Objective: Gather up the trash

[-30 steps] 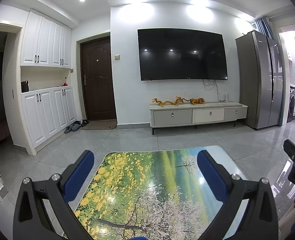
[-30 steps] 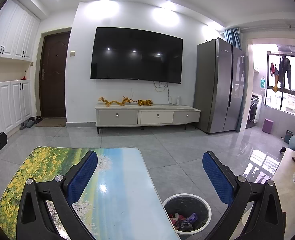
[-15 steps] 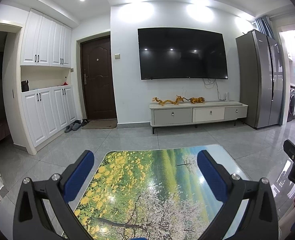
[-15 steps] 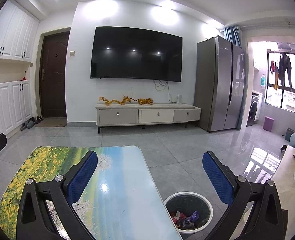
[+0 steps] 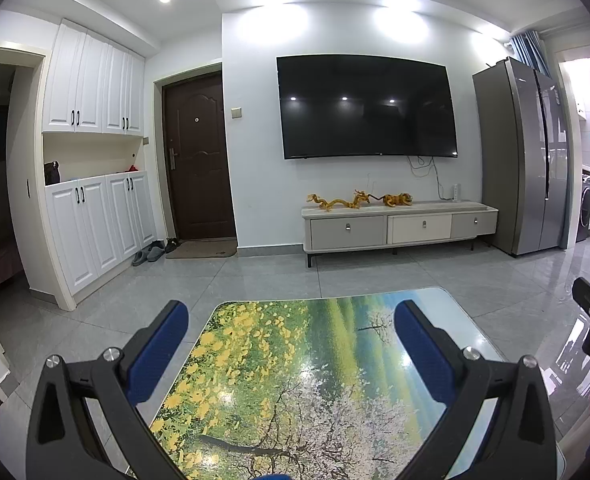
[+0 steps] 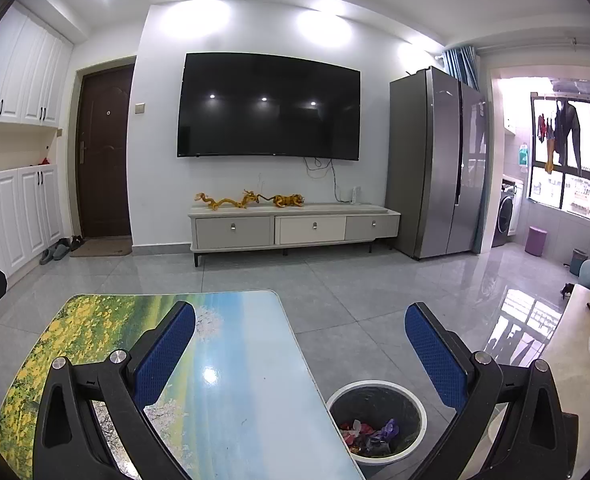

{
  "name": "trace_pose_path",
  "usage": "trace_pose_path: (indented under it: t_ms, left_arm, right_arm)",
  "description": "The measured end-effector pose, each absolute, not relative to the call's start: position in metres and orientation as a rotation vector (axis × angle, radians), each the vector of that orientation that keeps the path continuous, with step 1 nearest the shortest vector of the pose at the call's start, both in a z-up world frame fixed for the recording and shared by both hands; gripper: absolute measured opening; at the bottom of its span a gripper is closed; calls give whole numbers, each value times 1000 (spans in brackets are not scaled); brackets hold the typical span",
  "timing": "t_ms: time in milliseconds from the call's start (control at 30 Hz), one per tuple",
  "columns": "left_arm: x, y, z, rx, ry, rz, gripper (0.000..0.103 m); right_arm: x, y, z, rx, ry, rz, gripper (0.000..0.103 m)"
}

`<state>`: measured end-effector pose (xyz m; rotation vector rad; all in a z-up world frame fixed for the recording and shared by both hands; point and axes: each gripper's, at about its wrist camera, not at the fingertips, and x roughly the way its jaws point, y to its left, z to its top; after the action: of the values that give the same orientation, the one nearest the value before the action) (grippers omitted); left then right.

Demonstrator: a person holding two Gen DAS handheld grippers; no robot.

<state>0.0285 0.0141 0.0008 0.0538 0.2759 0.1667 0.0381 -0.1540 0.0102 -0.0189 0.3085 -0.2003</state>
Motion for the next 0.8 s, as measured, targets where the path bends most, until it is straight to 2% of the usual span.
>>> trace_pose_path:
  t_ms: [800]
  left_arm:
    - [29,14,-3,67,289,157,103]
  right_arm:
    - [38,-159,9,-17,310,-206,103]
